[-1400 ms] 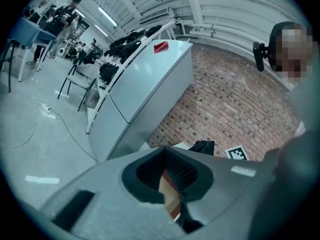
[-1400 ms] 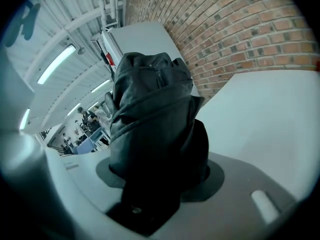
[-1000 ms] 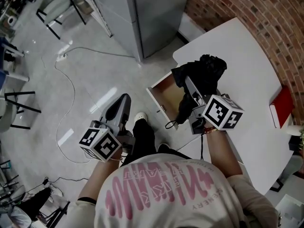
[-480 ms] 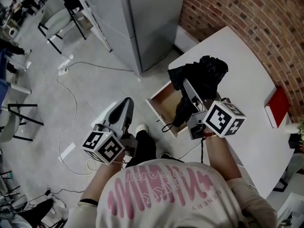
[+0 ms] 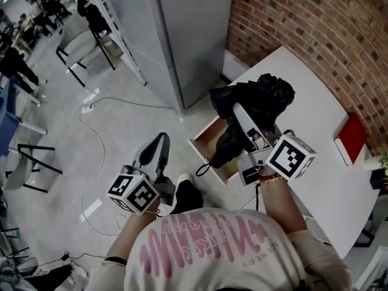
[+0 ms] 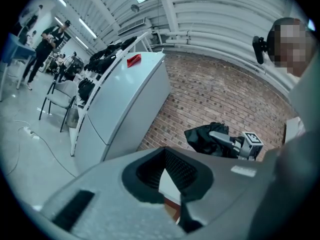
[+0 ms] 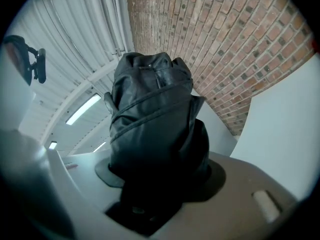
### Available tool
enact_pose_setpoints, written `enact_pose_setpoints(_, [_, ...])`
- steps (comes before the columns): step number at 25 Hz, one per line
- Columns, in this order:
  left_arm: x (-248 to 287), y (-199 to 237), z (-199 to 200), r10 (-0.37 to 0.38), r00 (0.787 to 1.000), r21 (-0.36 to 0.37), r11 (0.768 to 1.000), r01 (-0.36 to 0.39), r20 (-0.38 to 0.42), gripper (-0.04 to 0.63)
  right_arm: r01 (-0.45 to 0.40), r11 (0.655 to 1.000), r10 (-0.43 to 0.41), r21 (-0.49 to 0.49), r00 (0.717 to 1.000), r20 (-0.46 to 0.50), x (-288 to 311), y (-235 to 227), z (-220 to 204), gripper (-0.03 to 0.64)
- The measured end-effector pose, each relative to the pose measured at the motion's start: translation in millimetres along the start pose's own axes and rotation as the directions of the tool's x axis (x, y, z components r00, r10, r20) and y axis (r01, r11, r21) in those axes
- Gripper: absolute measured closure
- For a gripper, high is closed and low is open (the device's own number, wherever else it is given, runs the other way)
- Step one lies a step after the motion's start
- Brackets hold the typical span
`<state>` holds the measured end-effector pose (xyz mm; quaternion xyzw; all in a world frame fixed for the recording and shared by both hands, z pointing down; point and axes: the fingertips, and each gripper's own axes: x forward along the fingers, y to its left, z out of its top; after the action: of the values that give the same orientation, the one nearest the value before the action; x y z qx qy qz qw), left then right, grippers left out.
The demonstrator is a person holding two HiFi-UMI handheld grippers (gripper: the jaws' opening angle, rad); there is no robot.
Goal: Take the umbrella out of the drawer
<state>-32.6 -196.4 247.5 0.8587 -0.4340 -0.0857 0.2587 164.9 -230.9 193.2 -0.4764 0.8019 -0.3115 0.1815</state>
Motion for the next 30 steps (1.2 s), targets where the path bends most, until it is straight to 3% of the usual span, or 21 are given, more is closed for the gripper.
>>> enact_pose_setpoints(11, [-1, -58, 30, -0.087, 0.993, 0.096, 0.992, 0.078, 0.086, 0.592, -0.046, 0.993, 0.045, -0.108, 0.999, -0.008, -28, 36, 7, 0.331])
enact_pose_setpoints(17, [-13, -95, 35, -0.12, 0.984, 0.131, 0.986, 0.102, 0.134, 0.592, -0.049, 0.992, 0.046, -0.115, 0.999, -0.022, -49, 51, 2, 0.331])
enact_pose_setpoints(23, [-41, -125, 32, -0.106, 0.976, 0.183, 0.981, 0.071, 0.19, 0.592, -0.043, 0.987, 0.04, -0.158, 0.999, -0.02, -75, 64, -2, 0.331])
enact_pose_setpoints(30, [-82, -144, 17, -0.035, 0.973, 0.233, 0.972, -0.02, 0.23, 0.592, -0.063, 0.986, 0.056, -0.152, 0.997, -0.054, -103, 77, -20, 0.33])
